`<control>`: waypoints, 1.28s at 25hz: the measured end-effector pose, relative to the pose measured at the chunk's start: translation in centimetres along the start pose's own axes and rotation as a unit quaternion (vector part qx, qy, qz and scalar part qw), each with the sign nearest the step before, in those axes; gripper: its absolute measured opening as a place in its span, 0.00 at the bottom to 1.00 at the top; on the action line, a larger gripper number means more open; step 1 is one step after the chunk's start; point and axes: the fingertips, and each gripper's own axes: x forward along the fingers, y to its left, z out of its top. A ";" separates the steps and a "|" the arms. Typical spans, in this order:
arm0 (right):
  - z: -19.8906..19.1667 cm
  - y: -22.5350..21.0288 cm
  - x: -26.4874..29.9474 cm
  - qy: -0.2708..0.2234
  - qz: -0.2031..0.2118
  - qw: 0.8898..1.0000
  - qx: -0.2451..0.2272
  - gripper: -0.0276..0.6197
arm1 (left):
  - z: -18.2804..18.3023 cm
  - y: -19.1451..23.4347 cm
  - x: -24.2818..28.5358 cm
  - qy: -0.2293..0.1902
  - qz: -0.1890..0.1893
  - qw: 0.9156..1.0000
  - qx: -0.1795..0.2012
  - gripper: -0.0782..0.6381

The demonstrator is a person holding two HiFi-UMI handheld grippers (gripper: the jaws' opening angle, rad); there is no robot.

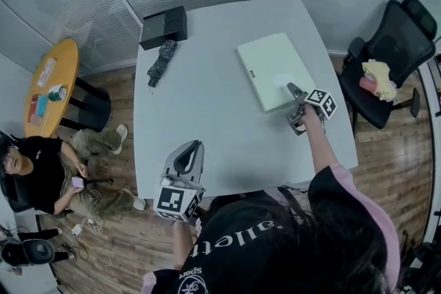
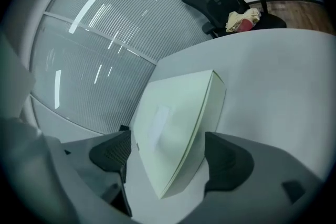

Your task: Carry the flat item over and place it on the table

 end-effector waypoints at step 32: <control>-21.2 20.8 -16.9 0.065 0.331 0.911 -0.236 0.25 | -0.4 1.9 -2.6 -0.022 -0.084 0.996 -0.003 0.16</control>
